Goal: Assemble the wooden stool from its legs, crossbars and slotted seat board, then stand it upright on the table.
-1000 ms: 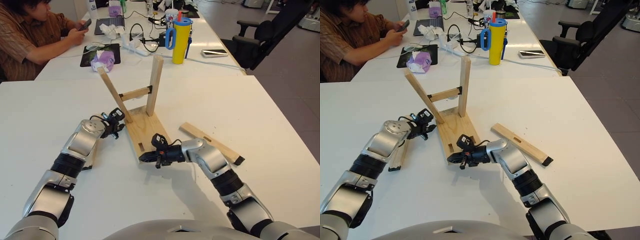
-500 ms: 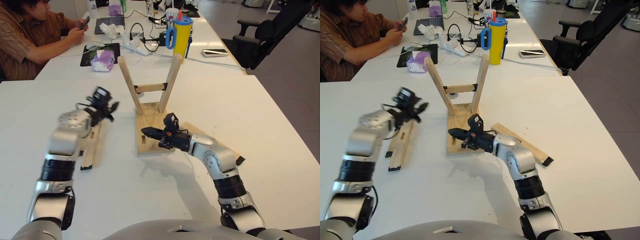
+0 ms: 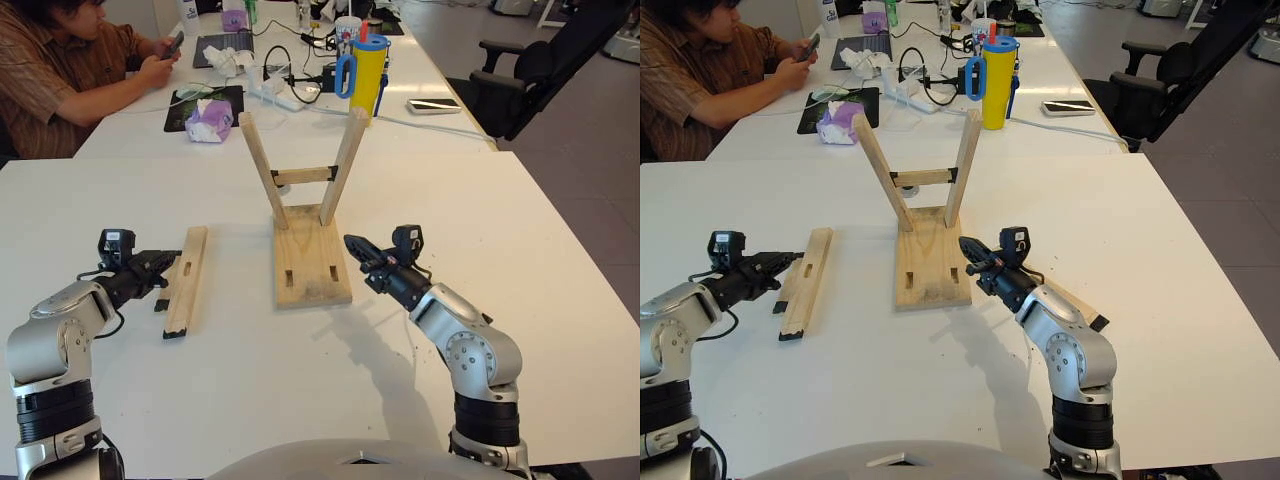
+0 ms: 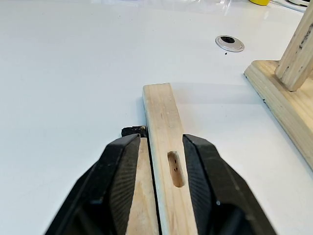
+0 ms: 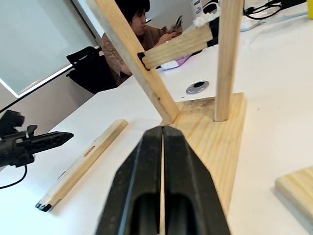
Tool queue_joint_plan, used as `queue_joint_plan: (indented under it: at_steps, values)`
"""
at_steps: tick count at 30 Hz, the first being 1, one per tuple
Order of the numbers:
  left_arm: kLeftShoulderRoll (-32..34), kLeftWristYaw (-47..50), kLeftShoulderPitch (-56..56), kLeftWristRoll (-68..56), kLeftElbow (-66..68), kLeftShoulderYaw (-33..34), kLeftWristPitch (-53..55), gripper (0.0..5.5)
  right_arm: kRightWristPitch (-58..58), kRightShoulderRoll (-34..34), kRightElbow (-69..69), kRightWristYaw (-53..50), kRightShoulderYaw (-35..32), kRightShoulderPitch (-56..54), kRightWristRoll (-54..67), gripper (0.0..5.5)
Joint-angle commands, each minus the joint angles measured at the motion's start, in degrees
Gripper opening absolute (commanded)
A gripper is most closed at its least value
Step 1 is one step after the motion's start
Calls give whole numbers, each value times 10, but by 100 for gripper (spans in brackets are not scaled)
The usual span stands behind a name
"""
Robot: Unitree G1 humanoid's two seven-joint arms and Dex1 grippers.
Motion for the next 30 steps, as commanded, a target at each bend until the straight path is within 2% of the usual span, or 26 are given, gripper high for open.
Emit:
queue_joint_plan:
  at_steps: [1,6,9,17,25,30]
  values:
    - [14,1,-3,0,29,-6,0,164,-3,-1,-3,-13,-1,3,13,0]
    - [14,19,4,7,55,4,-13,164,0,-4,1,-17,5,1,24,0]
    - [19,18,15,18,59,-12,-24,164,0,-7,2,-17,10,4,27,0]
    - [19,12,26,19,73,-36,-29,268,0,-8,4,-20,19,6,33,0]
    - [14,11,39,17,71,-57,-22,271,-1,-10,10,-23,26,2,40,0]
    - [-4,40,41,16,82,-44,-6,271,-2,-12,12,-24,28,1,41,0]
